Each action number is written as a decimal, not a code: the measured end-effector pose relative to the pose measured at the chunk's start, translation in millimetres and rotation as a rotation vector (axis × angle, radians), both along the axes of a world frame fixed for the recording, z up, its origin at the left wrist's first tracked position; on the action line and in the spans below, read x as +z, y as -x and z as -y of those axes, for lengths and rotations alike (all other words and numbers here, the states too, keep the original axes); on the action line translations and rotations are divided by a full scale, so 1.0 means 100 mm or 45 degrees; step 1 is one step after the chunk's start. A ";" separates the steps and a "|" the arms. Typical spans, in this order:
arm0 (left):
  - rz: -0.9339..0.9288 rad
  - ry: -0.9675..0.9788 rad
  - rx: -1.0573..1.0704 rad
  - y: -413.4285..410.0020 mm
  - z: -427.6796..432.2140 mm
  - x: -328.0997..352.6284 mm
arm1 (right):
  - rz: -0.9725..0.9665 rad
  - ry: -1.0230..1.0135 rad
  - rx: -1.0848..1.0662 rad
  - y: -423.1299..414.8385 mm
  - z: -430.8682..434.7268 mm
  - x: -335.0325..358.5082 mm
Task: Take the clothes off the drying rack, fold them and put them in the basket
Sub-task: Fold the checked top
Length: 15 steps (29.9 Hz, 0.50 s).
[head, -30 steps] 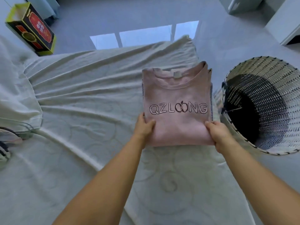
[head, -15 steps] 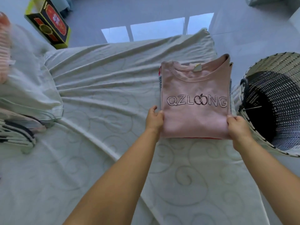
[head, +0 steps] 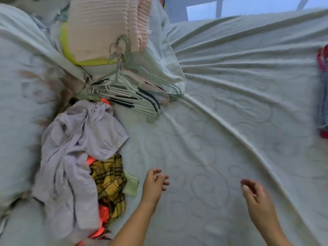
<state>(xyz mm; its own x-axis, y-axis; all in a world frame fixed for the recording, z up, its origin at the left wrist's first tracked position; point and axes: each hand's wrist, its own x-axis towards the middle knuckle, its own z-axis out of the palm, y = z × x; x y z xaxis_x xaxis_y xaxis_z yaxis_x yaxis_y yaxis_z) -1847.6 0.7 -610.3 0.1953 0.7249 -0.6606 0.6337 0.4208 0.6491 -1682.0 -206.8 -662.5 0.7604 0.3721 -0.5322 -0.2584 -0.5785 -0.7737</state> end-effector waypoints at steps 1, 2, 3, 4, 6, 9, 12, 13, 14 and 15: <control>-0.048 -0.031 -0.012 0.24 -0.21 0.02 | -0.055 -0.016 0.004 0.24 -0.23 -0.05; -0.089 -0.081 -0.040 0.47 -0.43 0.02 | -0.103 -0.023 0.003 0.47 -0.47 -0.09; -0.131 -0.144 -0.080 0.68 -0.68 0.03 | -0.154 -0.023 -0.011 0.68 -0.71 -0.13; -0.176 -0.217 -0.116 0.89 -0.92 0.04 | -0.213 -0.021 -0.042 0.88 -0.94 -0.17; -0.265 -0.360 -0.154 1.23 -1.43 0.05 | -0.280 -0.014 -0.100 1.21 -1.36 -0.26; -0.515 -0.630 -0.173 1.55 -2.12 0.03 | -0.249 0.034 -0.012 1.49 -1.76 -0.37; -0.814 -0.756 -0.083 1.67 -2.64 0.00 | -0.252 0.077 0.051 1.52 -1.90 -0.37; -0.834 -0.704 -0.107 1.68 -2.77 -0.02 | -0.255 0.100 0.041 1.50 -1.92 -0.32; -0.819 -0.642 -0.154 1.70 -2.90 -0.07 | -0.275 0.118 0.016 1.48 -1.93 -0.30; -0.796 -0.587 -0.212 1.71 -3.01 -0.11 | -0.311 0.129 -0.033 1.45 -1.93 -0.27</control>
